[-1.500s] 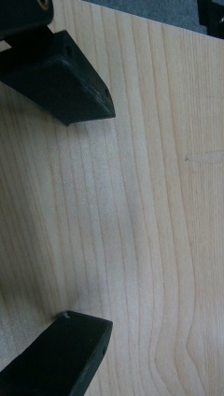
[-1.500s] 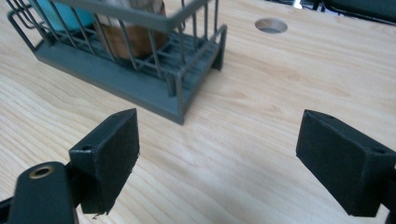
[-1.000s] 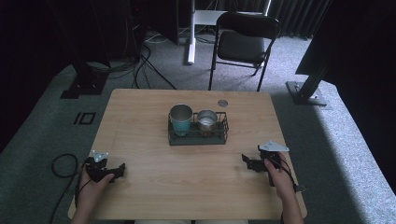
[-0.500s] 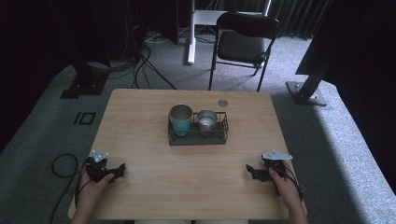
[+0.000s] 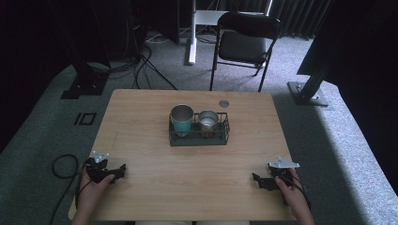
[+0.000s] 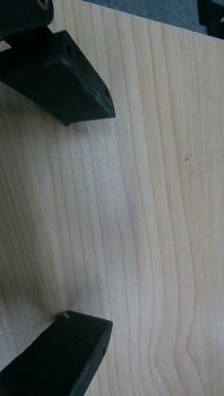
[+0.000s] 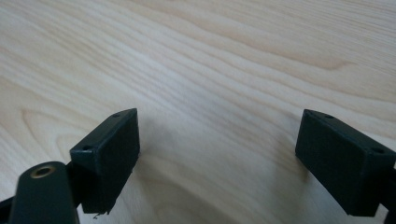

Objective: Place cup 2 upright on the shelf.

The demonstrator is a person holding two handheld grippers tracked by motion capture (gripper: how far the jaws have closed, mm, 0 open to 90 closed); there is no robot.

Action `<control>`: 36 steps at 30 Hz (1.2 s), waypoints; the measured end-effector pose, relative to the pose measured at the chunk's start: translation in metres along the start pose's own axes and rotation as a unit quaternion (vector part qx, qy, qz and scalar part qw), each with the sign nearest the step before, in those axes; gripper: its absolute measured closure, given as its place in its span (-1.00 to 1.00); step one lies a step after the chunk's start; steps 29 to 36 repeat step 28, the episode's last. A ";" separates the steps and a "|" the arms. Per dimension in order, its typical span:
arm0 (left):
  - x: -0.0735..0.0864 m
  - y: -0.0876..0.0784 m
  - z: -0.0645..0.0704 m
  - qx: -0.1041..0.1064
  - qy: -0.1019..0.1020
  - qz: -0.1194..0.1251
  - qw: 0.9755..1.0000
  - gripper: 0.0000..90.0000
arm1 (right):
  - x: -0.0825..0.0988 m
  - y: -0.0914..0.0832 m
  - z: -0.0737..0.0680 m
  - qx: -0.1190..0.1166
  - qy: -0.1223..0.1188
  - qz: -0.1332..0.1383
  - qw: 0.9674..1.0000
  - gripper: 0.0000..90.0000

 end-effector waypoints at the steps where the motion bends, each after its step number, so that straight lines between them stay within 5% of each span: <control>1: 0.000 0.000 0.000 0.000 0.000 0.000 1.000 -0.94 | 0.000 0.000 0.000 0.000 0.000 0.000 1.000 -0.70; 36: 0.000 0.000 0.000 0.000 0.000 0.000 1.000 -0.94 | 0.009 -0.009 -0.003 0.015 -0.001 -0.004 1.000 -0.72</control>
Point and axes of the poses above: each handheld gripper's, and its own axes: y roughly forward along the jaws, x roughly out of its underside, z roughly to its right, the point moved 1 cm from there along y, roughly forward along the jaws, and after that the axes turned 2 degrees about -y, right-handed, at the moved point
